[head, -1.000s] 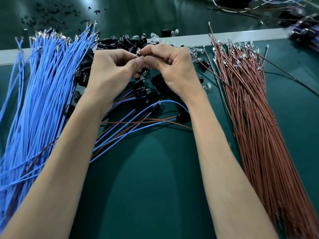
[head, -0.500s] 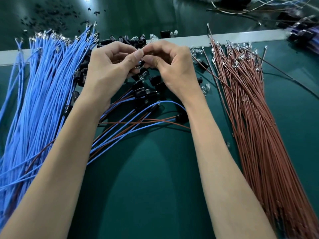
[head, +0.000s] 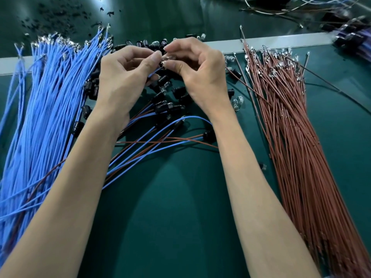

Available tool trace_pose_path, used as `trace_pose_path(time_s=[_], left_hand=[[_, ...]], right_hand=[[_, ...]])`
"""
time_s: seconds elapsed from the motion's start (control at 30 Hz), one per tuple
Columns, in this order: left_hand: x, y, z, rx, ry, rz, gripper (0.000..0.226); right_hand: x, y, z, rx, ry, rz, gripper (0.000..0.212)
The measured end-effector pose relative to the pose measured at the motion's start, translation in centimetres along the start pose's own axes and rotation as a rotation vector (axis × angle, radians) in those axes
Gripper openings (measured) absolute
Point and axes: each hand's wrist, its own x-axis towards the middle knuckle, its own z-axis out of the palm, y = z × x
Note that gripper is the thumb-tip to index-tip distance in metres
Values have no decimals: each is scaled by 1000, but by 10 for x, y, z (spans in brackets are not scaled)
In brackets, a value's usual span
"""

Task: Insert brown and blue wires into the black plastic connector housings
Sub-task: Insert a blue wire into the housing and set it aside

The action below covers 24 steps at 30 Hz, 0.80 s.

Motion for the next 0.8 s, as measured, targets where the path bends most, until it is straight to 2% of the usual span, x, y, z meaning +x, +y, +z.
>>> trace_pose_path(time_s=[0.23,0.4,0.8], left_hand=[[0,4,1,-12,17,-37,13],[-1,5,0,35,-49,-87,11],[-2,8,-1,-142,-83,-218,11]], right_hand=[[1,0,2,-19,23,10,19],[0,1,1,-23,19,4,20],[0,-2,3,4,41,-12,20]])
